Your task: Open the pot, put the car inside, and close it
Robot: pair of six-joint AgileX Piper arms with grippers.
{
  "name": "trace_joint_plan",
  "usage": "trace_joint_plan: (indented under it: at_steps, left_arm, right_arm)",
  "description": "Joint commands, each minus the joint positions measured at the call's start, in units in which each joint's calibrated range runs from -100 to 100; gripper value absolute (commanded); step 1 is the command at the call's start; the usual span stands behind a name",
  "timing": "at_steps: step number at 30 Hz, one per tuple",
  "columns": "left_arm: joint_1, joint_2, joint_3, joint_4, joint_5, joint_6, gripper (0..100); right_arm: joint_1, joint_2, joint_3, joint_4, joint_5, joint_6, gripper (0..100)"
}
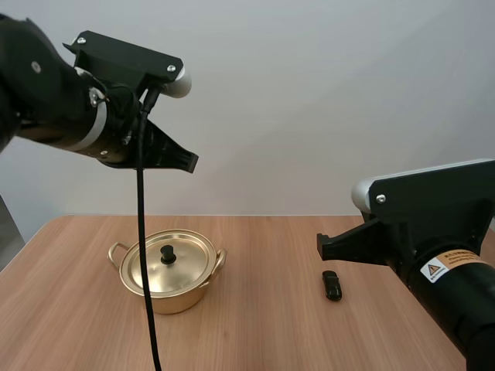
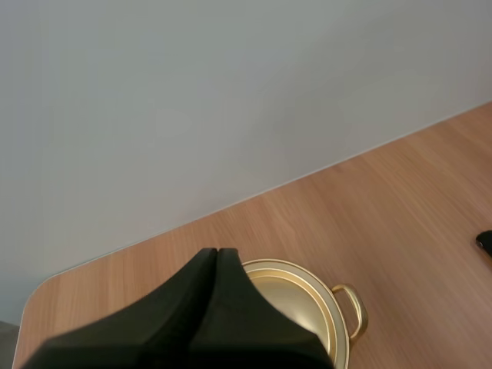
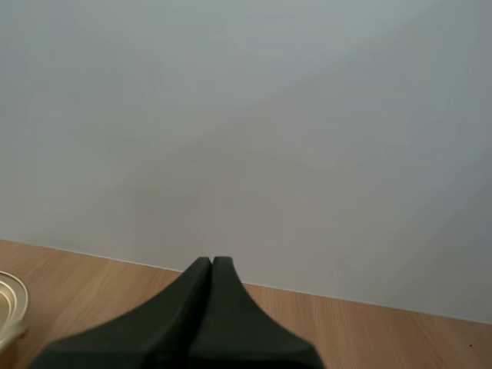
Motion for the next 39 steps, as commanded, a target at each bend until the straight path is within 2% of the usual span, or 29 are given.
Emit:
trace_joint_plan:
  at_steps: [1,5,18,20,23,25,28,39]
  left_arm:
    - [0.02,22.74,-4.43,0.07,14.96,0.87,0]
    - [0.02,25.67,-4.43,0.07,15.09,3.55,0]
    - [0.02,30.39,-4.29,1.13,15.84,4.48,2]
    - [0.02,31.1,-4.29,2.16,15.84,4.48,12]
    - [0.02,31.76,-4.29,2.42,15.84,4.34,39]
    - [0.02,31.76,-4.29,2.42,15.84,4.03,66]
    - [0.02,31.76,-4.29,3.07,15.84,3.01,99]
    - [0.02,37.0,-3.47,5.15,15.84,2.69,100]
  right_arm:
    - [0.12,0.0,0.02,0.01,0.04,-0.05,0]
    - [0.44,0.0,0.02,0.01,0.04,-0.05,0]
    - [0.51,0.0,0.02,0.01,-0.52,-0.05,0]
    - [0.51,0.0,0.02,0.01,-0.52,-0.05,0]
    - [0.51,0.0,0.02,0.01,-0.52,-0.05,0]
    - [0.51,0.0,0.02,0.01,-0.52,-0.05,0]
    - [0.51,0.0,0.02,0.01,-0.52,-0.05,0]
    - [0.51,0.0,0.02,0.01,0.02,-0.05,0]
